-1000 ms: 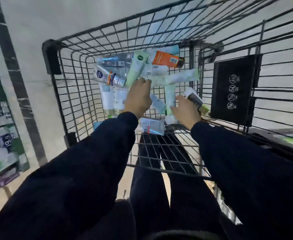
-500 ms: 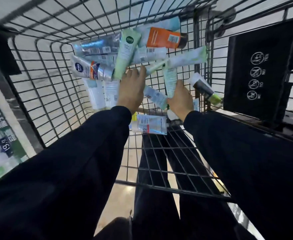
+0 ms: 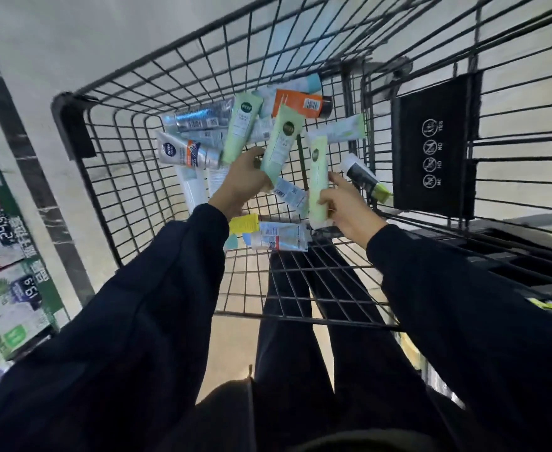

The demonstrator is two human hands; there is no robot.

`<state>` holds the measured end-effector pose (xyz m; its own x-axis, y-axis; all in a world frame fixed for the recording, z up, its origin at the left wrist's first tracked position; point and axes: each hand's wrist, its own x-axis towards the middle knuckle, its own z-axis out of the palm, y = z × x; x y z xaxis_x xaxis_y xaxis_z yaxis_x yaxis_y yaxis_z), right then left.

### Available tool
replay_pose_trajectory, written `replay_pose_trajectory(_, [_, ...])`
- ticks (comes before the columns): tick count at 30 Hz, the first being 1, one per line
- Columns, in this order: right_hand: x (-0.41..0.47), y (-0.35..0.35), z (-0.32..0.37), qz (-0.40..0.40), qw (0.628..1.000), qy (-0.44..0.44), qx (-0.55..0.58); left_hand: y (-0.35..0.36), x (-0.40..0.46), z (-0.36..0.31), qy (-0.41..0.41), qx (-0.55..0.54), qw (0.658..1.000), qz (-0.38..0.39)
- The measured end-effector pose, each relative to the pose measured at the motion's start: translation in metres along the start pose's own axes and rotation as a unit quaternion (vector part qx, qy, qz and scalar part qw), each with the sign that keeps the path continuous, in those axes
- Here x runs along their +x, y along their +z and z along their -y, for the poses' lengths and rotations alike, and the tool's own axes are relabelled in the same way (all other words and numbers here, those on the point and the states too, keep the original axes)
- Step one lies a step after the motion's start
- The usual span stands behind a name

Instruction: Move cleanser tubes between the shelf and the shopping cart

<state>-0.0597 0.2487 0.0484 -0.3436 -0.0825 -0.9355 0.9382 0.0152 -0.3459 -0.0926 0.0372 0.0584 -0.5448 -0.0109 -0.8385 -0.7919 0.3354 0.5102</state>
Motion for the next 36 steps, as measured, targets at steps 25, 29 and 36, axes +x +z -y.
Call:
replay_pose_trajectory(25, [-0.396,-0.060,0.040,0.018,0.905,-0.367,0.214,0.042,-0.367,-0.164,0.219,-0.137,0.957,0.132])
replay_pose_trajectory(29, [-0.423,-0.056,0.004,-0.047,0.875,-0.391,0.282,0.050,-0.391,-0.158,0.252,-0.095,0.945,0.188])
replay_pose_trajectory(36, [-0.480,-0.041,-0.069,-0.172,0.805,-0.423,0.379,0.077,-0.426,-0.146,0.255,0.001,0.922,0.293])
